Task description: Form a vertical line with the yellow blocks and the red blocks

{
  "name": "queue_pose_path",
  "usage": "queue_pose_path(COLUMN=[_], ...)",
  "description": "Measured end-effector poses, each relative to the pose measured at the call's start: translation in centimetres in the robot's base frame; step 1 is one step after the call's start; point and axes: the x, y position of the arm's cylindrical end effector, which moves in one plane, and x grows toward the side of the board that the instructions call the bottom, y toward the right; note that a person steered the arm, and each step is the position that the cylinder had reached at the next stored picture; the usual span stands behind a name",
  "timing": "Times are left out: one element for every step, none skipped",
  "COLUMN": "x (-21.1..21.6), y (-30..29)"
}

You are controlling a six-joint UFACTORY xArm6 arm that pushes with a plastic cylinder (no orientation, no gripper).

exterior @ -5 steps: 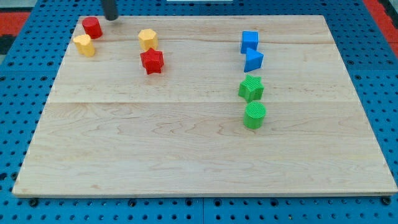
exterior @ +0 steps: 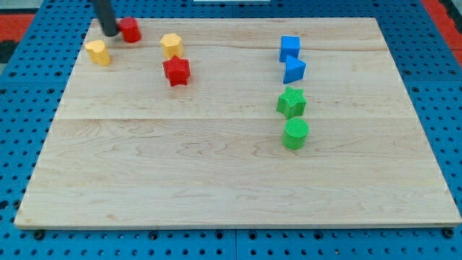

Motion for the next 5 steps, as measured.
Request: queue_pose_path(x=[-1.5,-1.7,-1.7,-0.1,4.2], y=[1.0,5.4,6.2,-1.2,-1.1])
